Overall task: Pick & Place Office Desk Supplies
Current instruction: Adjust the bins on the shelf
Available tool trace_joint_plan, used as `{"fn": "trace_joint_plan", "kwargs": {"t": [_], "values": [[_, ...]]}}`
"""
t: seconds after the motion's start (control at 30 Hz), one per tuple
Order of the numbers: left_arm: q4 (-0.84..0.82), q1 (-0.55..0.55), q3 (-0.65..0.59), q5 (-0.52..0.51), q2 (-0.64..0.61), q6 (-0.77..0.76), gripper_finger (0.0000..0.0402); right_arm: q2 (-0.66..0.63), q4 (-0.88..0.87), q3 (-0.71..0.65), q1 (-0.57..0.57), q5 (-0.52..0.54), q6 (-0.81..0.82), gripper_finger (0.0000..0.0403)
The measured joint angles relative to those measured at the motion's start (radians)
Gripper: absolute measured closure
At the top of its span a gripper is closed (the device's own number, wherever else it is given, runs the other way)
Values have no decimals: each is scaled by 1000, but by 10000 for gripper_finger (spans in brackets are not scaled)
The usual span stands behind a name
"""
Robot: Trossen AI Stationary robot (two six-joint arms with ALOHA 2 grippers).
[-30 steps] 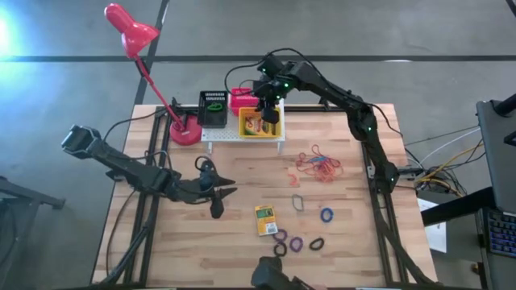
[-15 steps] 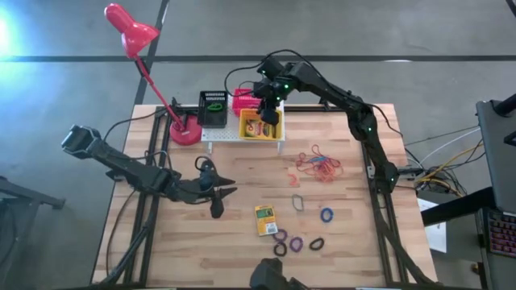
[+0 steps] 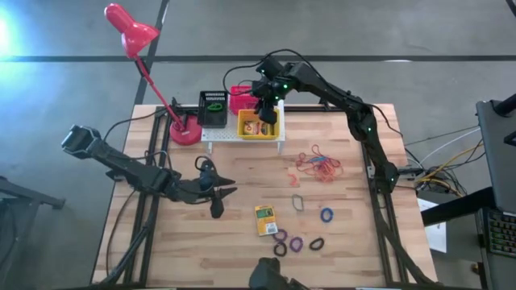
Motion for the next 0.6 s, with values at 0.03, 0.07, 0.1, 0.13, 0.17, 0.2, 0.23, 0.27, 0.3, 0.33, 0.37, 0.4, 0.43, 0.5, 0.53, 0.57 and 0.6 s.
{"fn": "trace_joint_plan", "kwargs": {"t": [0.03, 0.07, 0.1, 0.13, 0.17, 0.2, 0.23, 0.27, 0.3, 0.33, 0.37, 0.4, 0.43, 0.5, 0.53, 0.57, 0.6], "values": [[0, 0, 0, 0, 0, 0, 284, 0, 0, 0, 0, 0, 0, 283], [0, 0, 0, 0, 0, -1, 284, -2, 0, 0, 0, 0, 0, 276], [0, 0, 0, 0, 0, -4, 284, -7, 0, 0, 0, 0, 0, 271], [0, 0, 0, 0, 0, -7, 284, -15, -2, -1, 0, 1, 0, 267], [0, 0, 0, 0, 0, -9, 284, -26, -8, -1, 0, 2, 1, 264], [0, 0, 0, 0, 0, -10, 284, -41, -15, -1, 2, 2, 4, 262], [0, 0, 0, 0, 0, -10, 284, -58, -25, -1, 3, 2, 9, 262], [0, 0, 0, 0, 0, -10, 284, -77, -48, -1, 5, 2, 11, 263], [0, 0, 0, 0, 0, -10, 284, -96, -80, -1, 7, 3, 11, 265], [0, 0, 0, 0, 0, -10, 284, -113, -113, -1, 12, 5, 11, 269], [-2, 0, 0, 0, 0, -10, 284, -129, -146, -1, 17, 11, 11, 273], [-7, 0, 0, 0, 0, -10, 284, -144, -181, -1, 25, 29, 11, 277], [-11, 0, 0, 0, 0, -10, 284, -161, -215, -6, 32, 53, 11, 283], [-24, 0, 0, -3, 0, -10, 284, -198, -277, -34, 49, 101, 16, 295], [-29, 0, 0, -10, 0, -10, 284, -217, -293, -61, 57, 124, 25, 301], [-34, 0, 0, -15, 0, -10, 284, -243, -297, -101, 63, 150, 37, 309], [-38, 0, 0, -19, 0, -10, 284, -270, -294, -150, 68, 173, 54, 316]]}}
